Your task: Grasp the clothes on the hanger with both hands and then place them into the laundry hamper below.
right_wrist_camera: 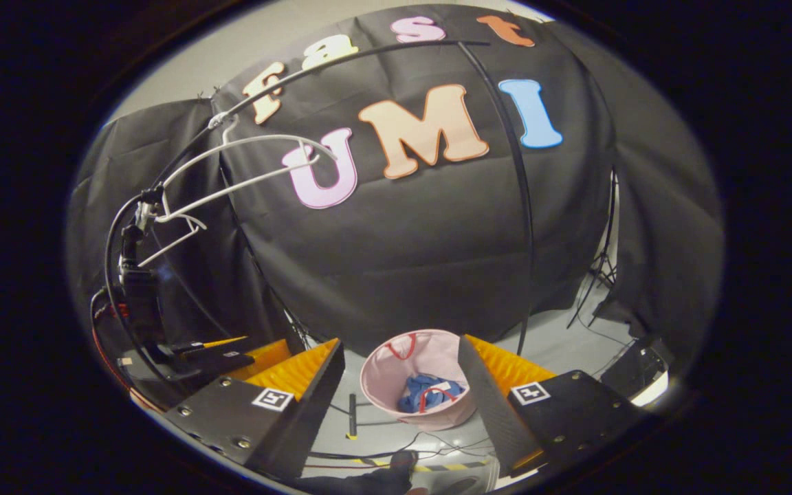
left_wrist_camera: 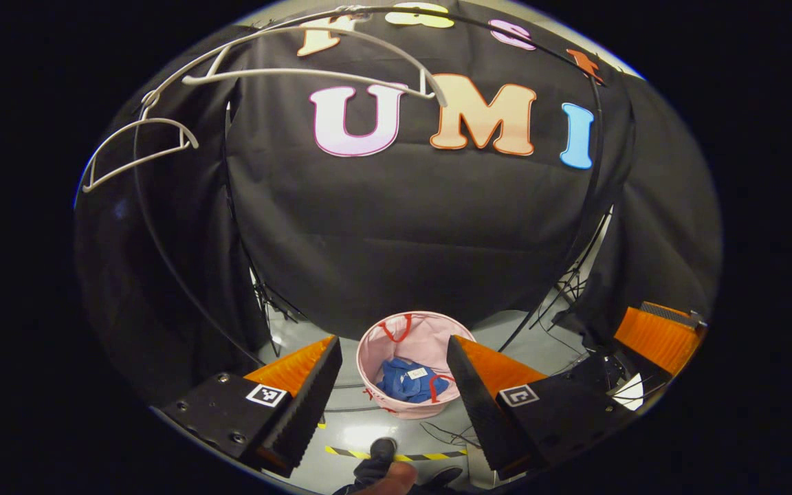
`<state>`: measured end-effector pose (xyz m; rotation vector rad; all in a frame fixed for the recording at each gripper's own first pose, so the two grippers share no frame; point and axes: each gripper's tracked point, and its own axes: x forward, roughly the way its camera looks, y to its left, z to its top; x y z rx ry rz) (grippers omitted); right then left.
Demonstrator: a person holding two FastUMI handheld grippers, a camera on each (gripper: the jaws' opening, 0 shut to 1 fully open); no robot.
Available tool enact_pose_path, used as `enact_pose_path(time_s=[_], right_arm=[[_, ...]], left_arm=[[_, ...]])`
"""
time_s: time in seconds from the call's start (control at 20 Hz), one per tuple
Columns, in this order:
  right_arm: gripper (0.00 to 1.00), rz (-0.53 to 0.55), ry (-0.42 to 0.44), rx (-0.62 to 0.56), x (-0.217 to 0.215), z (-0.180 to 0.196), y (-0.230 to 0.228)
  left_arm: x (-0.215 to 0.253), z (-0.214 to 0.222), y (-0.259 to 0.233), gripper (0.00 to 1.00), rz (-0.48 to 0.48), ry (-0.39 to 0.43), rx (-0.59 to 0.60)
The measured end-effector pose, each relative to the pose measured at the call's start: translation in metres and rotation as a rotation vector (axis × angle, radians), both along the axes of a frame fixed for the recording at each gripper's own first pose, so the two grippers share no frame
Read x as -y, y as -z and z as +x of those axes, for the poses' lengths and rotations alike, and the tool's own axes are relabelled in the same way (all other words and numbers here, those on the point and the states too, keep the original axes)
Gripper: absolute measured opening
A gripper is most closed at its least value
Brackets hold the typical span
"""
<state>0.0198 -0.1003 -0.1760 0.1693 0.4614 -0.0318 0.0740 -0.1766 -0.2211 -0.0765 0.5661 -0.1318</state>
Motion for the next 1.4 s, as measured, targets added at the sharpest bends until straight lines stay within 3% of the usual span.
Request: enact_pose_path(time_s=[0.25,0.65,1.05,1.2,1.3,1.4], right_arm=[[0.99,-0.029,-0.007,0.116,-0.013,0.015,-0.058],[1.0,-0.036,-0.021,0.276,-0.063,0.034,-0.133],[0.99,-0.047,-0.04,0.326,-0.066,0.012,-0.171],[0.99,-0.06,-0.024,0.351,-0.053,-0.004,-0.18],[0.99,-0.063,-0.013,0.349,-0.043,-0.016,-0.18],[0.98,-0.086,-0.006,0.344,-0.032,-0.033,-0.175]], left_arm=[[-0.012,0.006,-0.051,0.93,-0.049,0.011,0.077],[-0.074,0.026,-0.152,0.96,-0.056,-0.036,0.268],[-0.108,0.002,-0.211,0.95,-0.046,-0.067,0.4],[-0.11,-0.012,-0.22,0.92,-0.055,-0.072,0.414],[-0.107,-0.021,-0.219,0.97,-0.057,-0.075,0.422],[-0.096,-0.032,-0.208,0.92,-0.079,-0.054,0.408]])
